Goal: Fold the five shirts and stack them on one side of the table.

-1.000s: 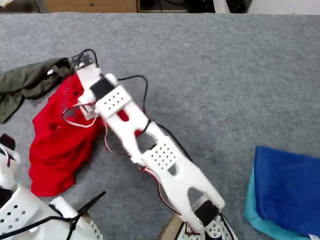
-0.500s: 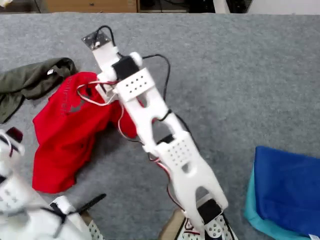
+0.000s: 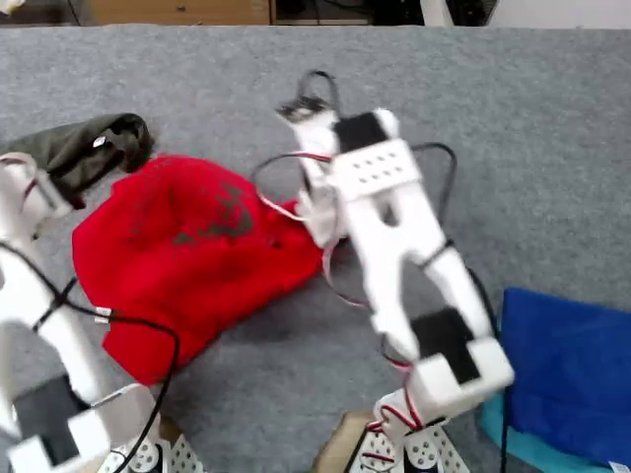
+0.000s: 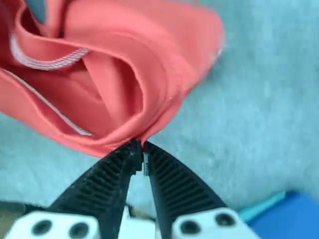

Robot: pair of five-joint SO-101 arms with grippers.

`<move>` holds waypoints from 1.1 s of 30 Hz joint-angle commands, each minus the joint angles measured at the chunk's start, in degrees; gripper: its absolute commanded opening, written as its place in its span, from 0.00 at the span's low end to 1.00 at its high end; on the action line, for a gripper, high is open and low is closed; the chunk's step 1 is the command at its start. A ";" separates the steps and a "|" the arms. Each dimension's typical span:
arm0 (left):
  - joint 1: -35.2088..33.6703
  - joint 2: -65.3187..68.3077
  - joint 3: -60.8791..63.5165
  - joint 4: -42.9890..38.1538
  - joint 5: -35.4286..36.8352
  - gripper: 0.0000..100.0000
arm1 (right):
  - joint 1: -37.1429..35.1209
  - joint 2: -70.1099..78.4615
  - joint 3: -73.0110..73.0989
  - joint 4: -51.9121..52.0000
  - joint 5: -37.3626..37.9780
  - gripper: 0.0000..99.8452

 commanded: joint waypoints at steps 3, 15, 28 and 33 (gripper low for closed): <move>10.46 8.75 -6.68 -0.53 4.13 0.27 | 3.82 -15.60 19.65 -5.36 1.14 0.00; 23.91 28.26 -6.95 -2.99 3.87 0.26 | 8.57 -28.35 54.11 -35.78 2.99 0.01; 15.56 32.31 6.59 -0.44 -5.19 0.02 | 19.65 -28.44 46.02 -35.87 4.84 0.20; 9.23 27.82 15.12 -2.20 -12.13 0.02 | 19.47 -28.26 36.88 -31.65 4.48 0.20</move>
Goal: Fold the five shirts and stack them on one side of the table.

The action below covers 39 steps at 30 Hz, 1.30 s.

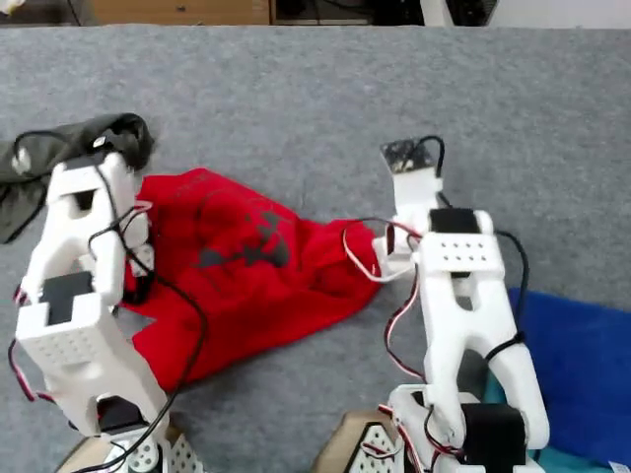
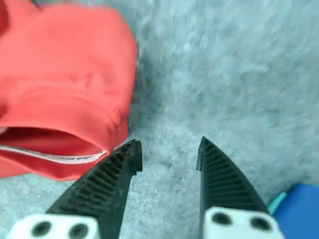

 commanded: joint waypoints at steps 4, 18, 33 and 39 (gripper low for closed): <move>-5.54 -14.99 6.24 -4.75 -3.43 0.02 | -1.71 -1.27 -14.02 1.93 -4.48 0.20; 5.54 -19.03 6.33 -18.20 16.44 0.28 | -21.23 43.30 -51.74 17.05 -22.86 0.20; 4.75 -2.77 6.77 -12.84 6.24 0.02 | -23.34 74.15 -82.59 34.81 -22.07 0.03; 4.48 -11.38 13.54 -11.16 2.02 0.02 | -21.23 74.24 -93.85 34.64 -21.98 0.00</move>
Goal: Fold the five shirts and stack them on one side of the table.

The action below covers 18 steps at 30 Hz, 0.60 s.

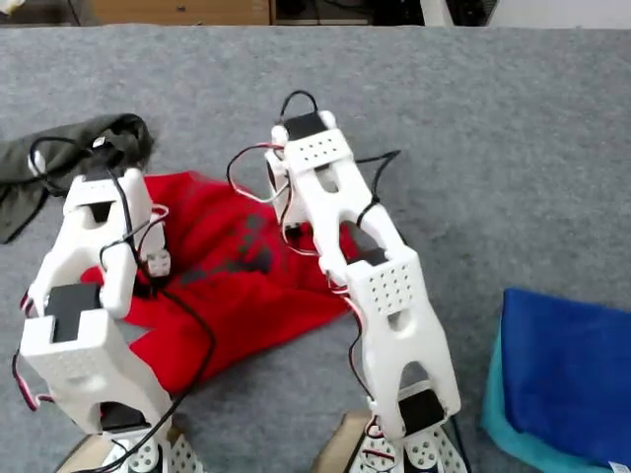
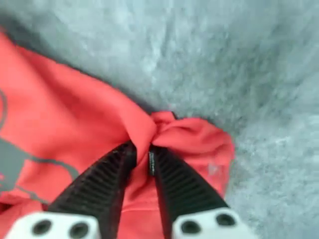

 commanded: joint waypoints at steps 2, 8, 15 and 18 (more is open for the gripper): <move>0.09 -10.95 9.23 1.05 -4.75 0.02 | 2.33 -0.04 -14.73 0.70 0.53 0.00; 1.05 -32.13 25.58 1.41 -11.52 0.02 | 4.79 0.04 -30.81 -6.68 5.01 0.00; 0.26 -54.90 35.16 3.78 -14.24 0.02 | 4.79 0.22 -34.51 -19.43 13.45 0.01; 0.70 -59.91 32.97 7.03 -14.77 0.02 | 4.88 1.89 -33.89 -20.04 14.68 0.07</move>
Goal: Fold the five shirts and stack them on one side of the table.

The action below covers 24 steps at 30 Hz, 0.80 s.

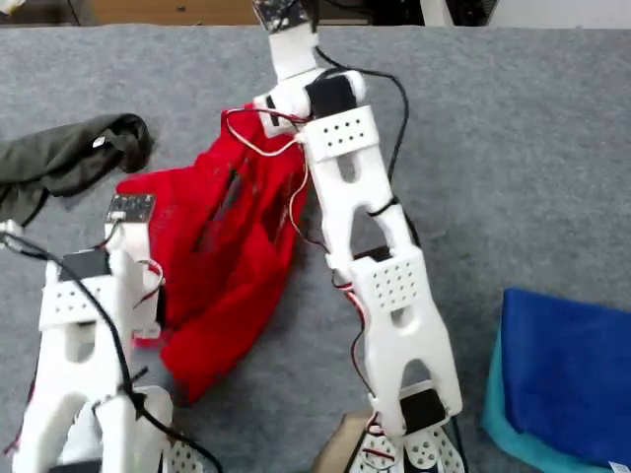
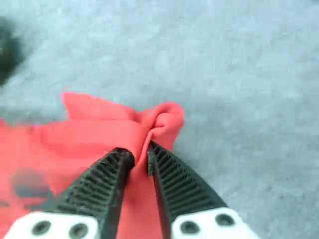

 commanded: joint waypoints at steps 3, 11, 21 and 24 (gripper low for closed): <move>-0.18 -6.02 -6.07 7.38 -0.53 0.06 | 1.89 0.92 -3.12 0.53 1.58 0.26; -4.66 -4.70 -25.32 13.36 15.38 0.31 | 1.71 -2.15 -3.21 9.14 1.23 0.38; -4.31 28.97 -29.89 -6.24 26.81 0.27 | -4.88 -5.32 2.95 18.55 -16.18 0.22; -4.84 39.52 -37.36 -5.71 26.73 0.26 | -8.31 -5.23 9.80 18.20 -22.15 0.22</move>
